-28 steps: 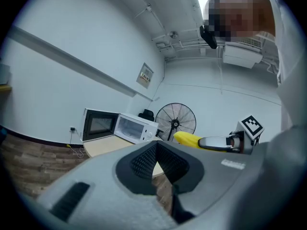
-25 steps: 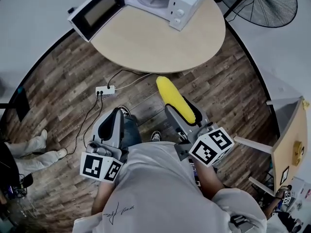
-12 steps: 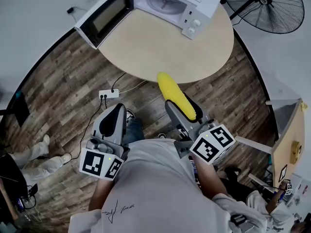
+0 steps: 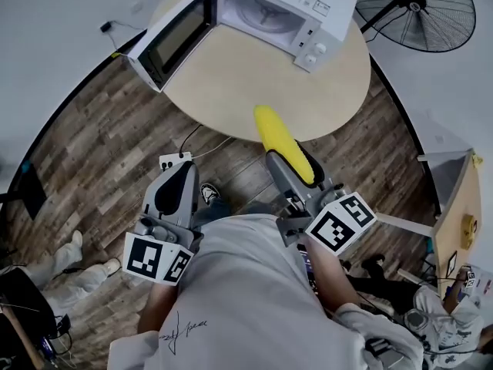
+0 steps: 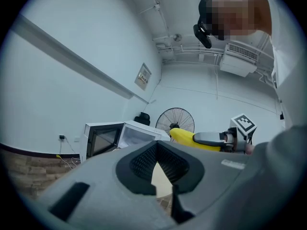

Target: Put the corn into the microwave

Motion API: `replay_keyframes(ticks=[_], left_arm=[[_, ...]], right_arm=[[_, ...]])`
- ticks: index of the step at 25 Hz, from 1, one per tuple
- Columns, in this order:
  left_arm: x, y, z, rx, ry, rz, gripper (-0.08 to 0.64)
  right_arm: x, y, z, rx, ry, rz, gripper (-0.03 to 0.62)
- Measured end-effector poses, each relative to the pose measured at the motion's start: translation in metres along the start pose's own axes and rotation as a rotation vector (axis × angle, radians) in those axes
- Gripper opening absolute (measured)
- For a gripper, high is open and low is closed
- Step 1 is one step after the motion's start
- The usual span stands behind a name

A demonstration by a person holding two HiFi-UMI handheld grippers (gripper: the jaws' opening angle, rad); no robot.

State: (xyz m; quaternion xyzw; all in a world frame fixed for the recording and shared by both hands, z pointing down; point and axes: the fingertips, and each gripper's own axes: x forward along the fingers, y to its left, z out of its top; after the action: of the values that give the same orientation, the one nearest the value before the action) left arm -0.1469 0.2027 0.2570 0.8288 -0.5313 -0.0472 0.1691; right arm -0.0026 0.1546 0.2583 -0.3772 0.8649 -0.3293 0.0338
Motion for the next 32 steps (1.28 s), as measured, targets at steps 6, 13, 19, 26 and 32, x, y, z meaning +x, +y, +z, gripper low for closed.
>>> replay_keyframes(ticks=[6,13,19,26,32], left_arm=[[-0.003,0.013,0.0,-0.016,0.001,-0.025,-0.009],[0.011,0.017,-0.002,-0.04,0.027,-0.058,-0.009],[0.027,0.021,0.002,-0.034,0.044,-0.082,-0.009],[0.055,0.029,0.011,-0.027,0.057,-0.095,-0.009],[0.084,0.037,0.015,-0.023,0.077,-0.108,-0.009]], right_arm=[[0.008,0.001,0.003,0.024,-0.033,-0.025,0.261],[0.02,-0.009,0.011,0.005,-0.04,-0.065,0.261],[0.032,-0.022,0.022,0.004,-0.055,-0.09,0.261],[0.054,-0.04,0.044,-0.008,-0.063,-0.094,0.261],[0.07,-0.061,0.058,-0.01,-0.052,-0.106,0.261]])
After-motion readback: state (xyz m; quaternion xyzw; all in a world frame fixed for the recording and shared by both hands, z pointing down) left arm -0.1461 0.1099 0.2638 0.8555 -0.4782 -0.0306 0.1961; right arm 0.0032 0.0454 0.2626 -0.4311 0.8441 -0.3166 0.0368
